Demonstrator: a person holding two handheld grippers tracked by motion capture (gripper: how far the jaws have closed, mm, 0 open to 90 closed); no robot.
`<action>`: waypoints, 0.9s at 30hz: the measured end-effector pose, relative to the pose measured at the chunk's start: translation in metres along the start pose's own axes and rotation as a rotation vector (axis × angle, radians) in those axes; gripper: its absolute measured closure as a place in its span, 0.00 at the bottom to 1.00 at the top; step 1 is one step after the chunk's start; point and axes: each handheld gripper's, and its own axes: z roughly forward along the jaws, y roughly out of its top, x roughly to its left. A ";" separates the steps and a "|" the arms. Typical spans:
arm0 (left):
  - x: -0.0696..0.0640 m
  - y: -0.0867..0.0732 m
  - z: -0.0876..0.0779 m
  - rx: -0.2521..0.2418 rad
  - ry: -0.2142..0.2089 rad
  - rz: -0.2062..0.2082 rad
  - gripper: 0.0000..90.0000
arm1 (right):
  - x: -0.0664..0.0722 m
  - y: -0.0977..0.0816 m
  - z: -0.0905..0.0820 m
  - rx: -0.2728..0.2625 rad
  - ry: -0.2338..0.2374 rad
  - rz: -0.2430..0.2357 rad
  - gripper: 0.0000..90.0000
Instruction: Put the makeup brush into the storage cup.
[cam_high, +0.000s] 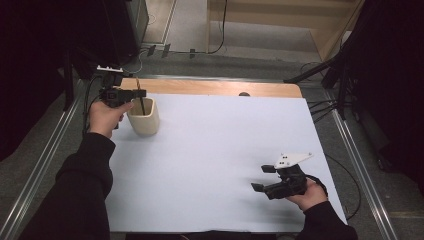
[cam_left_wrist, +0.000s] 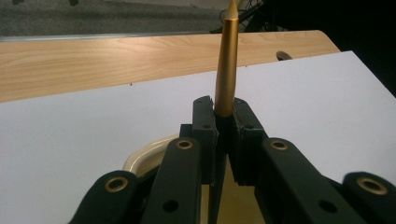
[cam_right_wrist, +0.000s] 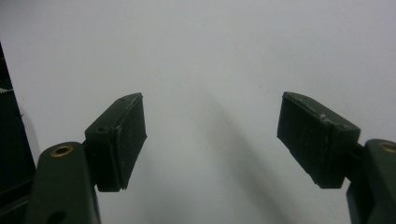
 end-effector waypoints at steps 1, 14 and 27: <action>0.000 0.000 0.000 0.002 -0.001 0.001 0.92 | 0.000 0.000 0.000 0.000 0.000 0.000 0.27; -0.003 0.003 -0.010 -0.003 -0.025 0.000 0.37 | 0.000 0.000 0.000 0.004 -0.003 0.001 0.28; -0.003 0.005 -0.026 0.030 -0.065 0.002 0.33 | 0.000 0.000 0.000 0.004 -0.002 0.000 0.27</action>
